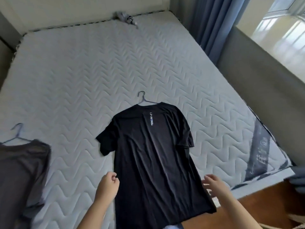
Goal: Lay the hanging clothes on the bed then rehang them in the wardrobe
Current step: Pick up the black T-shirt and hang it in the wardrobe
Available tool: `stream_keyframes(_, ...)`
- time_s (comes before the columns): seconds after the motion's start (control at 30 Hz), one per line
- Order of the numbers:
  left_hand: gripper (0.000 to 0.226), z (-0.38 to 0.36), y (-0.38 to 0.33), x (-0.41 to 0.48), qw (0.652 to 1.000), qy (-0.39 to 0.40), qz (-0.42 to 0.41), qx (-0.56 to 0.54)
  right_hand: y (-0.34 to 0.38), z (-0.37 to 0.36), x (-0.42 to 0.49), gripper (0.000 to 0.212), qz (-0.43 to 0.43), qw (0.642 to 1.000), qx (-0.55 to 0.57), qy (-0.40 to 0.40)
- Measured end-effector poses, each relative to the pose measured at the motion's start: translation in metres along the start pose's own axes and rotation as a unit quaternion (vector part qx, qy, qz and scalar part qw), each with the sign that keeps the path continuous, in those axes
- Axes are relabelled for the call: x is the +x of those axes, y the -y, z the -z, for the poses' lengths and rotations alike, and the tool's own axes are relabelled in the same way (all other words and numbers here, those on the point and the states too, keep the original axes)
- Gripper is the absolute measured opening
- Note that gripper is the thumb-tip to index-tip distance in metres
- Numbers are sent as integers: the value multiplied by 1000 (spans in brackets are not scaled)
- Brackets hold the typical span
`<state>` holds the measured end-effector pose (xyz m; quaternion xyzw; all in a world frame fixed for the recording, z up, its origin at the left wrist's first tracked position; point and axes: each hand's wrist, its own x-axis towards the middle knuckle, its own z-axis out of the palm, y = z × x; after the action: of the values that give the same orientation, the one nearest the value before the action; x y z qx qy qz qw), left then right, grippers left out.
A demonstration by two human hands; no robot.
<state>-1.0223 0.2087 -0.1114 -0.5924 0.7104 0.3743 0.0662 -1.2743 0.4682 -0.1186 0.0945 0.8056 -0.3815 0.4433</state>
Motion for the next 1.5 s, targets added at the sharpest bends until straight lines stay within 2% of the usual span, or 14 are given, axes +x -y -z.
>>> stream_keyframes(0.13,24,-5,-18,38,999,0,2,32,44,-16,47,10,5,998,-67,15)
stream_keyframes(0.23,23,-8,-23,81,995,10,-11,97,67,-31,91,7,13,994,-109,20)
stream_keyframes(0.43,24,-34,-31,196,995,-20,-13,96,119,-59,178,16,58,975,-213,11)
stream_keyframes(0.67,46,-53,-75,333,978,-86,-85,172,191,-88,288,43,134,949,-285,-6)
stream_keyframes(0.83,75,-53,-97,411,965,-121,-98,210,240,-107,345,75,174,896,-409,20)
stream_keyframes(0.97,93,-61,-93,447,975,-93,-47,195,261,-115,384,87,179,872,-455,-3)
stream_keyframes(1.03,95,-60,-89,456,980,-92,-31,171,265,-120,396,94,185,868,-461,-18)
stream_keyframes(1.1,92,-57,-87,462,982,-90,-25,164,266,-127,401,101,200,848,-489,-48)
stream_keyframes(1.17,89,-54,-86,468,981,-87,-20,175,267,-135,403,102,210,828,-514,-78)
stream_keyframes(1.33,89,-53,-91,473,979,-70,1,189,267,-144,403,91,201,815,-530,-120)
stream_keyframes(1.5,84,-56,-98,448,983,-83,31,159,257,-145,384,80,205,823,-507,-155)
